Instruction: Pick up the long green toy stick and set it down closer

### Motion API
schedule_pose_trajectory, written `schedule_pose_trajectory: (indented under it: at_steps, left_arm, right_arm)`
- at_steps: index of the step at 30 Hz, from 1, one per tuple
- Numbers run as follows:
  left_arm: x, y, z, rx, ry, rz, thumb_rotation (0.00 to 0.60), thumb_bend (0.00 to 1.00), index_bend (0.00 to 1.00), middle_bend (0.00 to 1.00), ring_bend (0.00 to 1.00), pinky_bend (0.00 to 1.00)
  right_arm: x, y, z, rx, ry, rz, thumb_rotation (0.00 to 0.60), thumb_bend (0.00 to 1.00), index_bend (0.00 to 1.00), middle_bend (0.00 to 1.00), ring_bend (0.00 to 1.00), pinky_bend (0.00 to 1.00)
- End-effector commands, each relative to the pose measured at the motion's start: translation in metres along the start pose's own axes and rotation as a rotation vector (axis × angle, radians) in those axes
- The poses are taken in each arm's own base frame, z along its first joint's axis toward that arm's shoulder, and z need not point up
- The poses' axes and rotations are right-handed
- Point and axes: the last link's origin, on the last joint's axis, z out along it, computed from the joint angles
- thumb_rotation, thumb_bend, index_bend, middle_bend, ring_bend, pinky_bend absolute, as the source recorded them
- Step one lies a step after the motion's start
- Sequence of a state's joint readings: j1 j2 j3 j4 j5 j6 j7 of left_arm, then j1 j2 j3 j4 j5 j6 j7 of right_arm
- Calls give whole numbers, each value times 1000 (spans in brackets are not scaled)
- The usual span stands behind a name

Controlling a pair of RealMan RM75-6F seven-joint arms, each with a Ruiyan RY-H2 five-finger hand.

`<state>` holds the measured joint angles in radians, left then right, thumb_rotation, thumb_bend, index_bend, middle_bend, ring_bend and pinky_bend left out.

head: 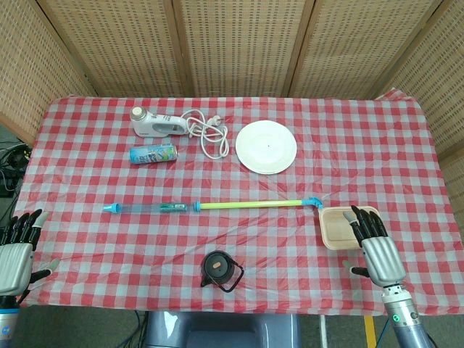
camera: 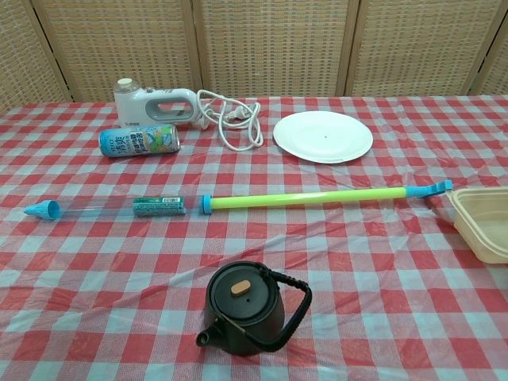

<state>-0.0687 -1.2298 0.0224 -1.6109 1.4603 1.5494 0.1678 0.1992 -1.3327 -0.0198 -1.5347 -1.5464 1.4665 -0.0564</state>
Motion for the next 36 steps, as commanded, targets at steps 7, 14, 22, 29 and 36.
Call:
schedule_pose_trajectory:
  at_steps: [7, 14, 22, 29, 36]
  left_arm:
    - [0, 0, 0, -1, 1, -3, 600, 201, 0, 0, 0, 0]
    - [2, 2, -1, -14, 5, -2, 600, 201, 0, 0, 0, 0]
    - [5, 2, -1, -11, 10, -9, 600, 201, 0, 0, 0, 0]
    - [11, -4, 1, 14, 24, -28, 600, 201, 0, 0, 0, 0]
    - [13, -6, 3, 29, 22, -34, 600, 201, 0, 0, 0, 0]
  right_arm:
    - [-1, -1, 1, 0, -4, -1, 600, 188, 2, 0, 0, 0]
    - [1, -2, 0, 2, 1, 15, 600, 188, 2, 0, 0, 0]
    - [3, -3, 2, 3, 2, 12, 600, 188, 43, 6, 0, 0]
    - [15, -17, 26, 29, 44, -9, 600, 187, 209, 301, 308, 79]
    - [29, -43, 80, 56, 57, -80, 600, 184, 334, 665, 689, 330]
